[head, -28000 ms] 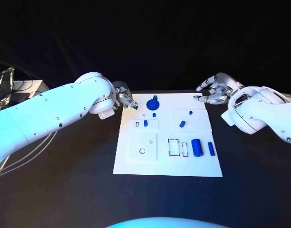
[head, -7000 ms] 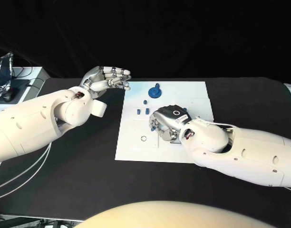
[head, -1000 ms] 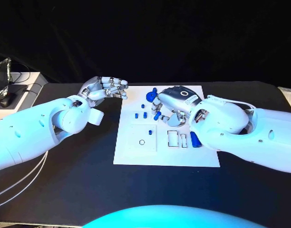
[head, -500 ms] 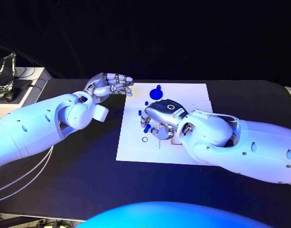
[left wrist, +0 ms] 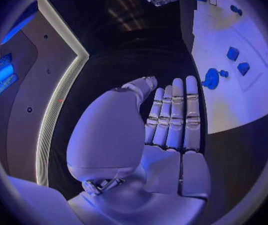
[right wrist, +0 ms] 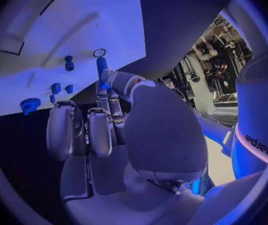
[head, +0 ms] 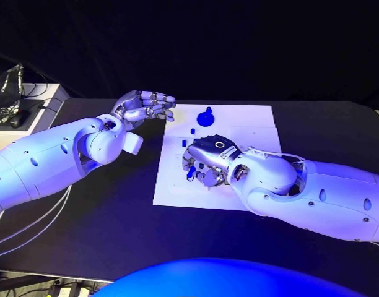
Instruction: Assemble the parts on the task board
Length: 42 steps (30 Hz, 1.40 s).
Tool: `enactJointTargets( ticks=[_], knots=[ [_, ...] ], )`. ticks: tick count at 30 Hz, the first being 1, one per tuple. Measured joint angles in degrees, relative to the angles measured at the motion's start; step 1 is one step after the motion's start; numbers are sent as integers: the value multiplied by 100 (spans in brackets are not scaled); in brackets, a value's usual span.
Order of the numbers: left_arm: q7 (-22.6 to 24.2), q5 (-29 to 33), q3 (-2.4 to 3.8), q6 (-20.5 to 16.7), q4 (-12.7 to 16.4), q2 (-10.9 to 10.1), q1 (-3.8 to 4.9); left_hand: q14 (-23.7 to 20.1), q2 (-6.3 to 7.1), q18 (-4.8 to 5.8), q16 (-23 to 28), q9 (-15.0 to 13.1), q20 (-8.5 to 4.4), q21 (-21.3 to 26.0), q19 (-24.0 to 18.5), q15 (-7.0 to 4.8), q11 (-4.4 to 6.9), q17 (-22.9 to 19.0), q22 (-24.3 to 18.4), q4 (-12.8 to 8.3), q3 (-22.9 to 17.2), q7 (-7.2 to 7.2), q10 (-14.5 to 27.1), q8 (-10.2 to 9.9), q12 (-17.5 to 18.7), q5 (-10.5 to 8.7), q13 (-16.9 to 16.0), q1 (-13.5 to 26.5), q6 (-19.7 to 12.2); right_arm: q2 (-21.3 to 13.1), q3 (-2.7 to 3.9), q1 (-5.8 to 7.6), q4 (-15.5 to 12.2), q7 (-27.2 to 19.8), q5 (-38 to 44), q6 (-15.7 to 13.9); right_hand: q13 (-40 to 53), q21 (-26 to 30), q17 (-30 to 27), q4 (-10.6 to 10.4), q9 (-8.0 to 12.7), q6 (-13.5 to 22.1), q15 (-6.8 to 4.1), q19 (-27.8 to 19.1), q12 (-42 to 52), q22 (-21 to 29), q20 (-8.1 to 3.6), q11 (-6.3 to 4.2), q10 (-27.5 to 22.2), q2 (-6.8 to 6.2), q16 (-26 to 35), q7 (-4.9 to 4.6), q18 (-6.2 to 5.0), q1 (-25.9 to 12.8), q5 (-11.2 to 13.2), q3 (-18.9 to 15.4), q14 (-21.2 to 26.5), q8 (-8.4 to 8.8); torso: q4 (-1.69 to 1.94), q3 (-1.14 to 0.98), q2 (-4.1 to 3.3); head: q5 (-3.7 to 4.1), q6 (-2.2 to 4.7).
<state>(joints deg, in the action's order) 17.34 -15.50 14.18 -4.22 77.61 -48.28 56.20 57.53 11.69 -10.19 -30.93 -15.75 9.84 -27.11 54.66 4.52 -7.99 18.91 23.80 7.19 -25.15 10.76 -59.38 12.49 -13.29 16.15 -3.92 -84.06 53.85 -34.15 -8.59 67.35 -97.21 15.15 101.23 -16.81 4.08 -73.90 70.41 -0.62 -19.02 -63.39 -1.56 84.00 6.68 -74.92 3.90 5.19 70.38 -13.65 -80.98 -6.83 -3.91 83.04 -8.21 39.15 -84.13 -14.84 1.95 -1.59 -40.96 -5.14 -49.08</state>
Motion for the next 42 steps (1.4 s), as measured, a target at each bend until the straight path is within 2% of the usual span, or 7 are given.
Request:
enactJointTargets(
  ticks=[13,27,42],
  knots=[
    [-6,0,0,0,11,-13,0,0,0,0,0,0,0,0,0,0,0,-1,0,0,0,0,0,0,0,0,0,0,0,56,-16,-78,96,29,82,47,0,0,0,0,1,0,0,0,0,1,0,0,0,-1,0,0,-1,1,0,-1,0,0,-3,0,0,-16,-44],
    [-10,0,0,1,19,-31,0,0,0,0,0,-1,0,0,0,0,0,-1,0,0,0,0,0,0,0,0,0,0,0,129,-12,-104,200,24,124,47,-1,22,-13,23,-4,0,0,0,0,1,0,0,0,-1,0,0,-2,1,-22,21,0,0,-2,4,3,-40,-81],
    [-16,0,0,5,26,-43,0,0,0,1,21,5,0,0,0,0,0,19,0,0,0,0,0,0,27,0,-5,0,0,206,-27,-154,253,-18,155,18,-1,46,-37,33,-3,0,1,0,-1,-3,0,1,-1,25,0,0,-2,-25,-56,30,0,0,-2,7,7,-42,-92]
  ],
)
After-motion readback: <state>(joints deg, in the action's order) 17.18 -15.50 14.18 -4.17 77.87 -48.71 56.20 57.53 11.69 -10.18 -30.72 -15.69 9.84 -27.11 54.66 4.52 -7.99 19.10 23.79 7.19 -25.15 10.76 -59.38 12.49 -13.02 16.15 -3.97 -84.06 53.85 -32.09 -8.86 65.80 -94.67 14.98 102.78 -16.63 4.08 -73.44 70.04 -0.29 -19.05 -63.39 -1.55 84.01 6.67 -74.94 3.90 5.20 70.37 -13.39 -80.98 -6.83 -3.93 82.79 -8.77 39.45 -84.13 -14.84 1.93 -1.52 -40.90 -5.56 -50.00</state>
